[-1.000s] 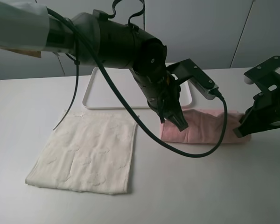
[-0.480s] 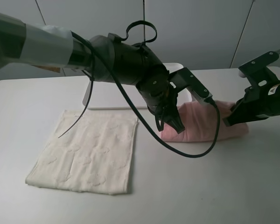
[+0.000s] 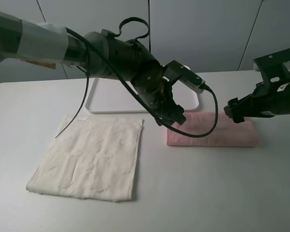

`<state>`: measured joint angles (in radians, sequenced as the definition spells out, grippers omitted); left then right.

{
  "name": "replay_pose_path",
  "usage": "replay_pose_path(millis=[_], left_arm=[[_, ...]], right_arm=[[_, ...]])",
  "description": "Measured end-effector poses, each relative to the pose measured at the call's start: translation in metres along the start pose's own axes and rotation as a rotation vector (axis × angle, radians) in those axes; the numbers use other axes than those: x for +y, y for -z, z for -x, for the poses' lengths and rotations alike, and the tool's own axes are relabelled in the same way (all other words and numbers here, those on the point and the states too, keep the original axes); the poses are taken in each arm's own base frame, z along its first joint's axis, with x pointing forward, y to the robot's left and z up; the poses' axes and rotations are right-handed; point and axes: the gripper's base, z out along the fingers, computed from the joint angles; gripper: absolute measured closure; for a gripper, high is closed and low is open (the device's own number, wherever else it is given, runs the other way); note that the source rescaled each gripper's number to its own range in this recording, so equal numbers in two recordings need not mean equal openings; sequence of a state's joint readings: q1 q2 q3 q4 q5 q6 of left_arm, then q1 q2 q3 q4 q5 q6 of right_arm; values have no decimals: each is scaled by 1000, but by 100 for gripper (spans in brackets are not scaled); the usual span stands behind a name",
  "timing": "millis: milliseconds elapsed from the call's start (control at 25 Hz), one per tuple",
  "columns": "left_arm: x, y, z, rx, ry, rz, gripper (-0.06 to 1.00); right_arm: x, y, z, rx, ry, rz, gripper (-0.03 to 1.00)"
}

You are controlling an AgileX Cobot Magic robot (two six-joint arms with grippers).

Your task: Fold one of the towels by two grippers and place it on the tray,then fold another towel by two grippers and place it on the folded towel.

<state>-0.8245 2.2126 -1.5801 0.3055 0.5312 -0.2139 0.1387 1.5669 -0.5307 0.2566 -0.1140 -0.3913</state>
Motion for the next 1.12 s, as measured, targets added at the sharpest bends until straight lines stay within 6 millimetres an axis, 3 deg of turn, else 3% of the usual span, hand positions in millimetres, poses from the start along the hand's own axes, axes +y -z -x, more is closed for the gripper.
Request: replay_pose_path(millis=[200, 480, 760, 1120], left_arm=[[13, 7, 7, 46, 55, 22, -5], [38, 19, 22, 88, 317, -151, -5], [42, -3, 29, 211, 363, -188, -5], [33, -41, 18, 417, 513, -190, -5]], right_arm=[[-3, 0, 2, 45, -66, 9, -3], [-41, 4, 25, 223, -279, 73, -3], [-53, 4, 40, 358, -307, 87, -3], [-54, -8, 26, 485, -300, 73, -3]])
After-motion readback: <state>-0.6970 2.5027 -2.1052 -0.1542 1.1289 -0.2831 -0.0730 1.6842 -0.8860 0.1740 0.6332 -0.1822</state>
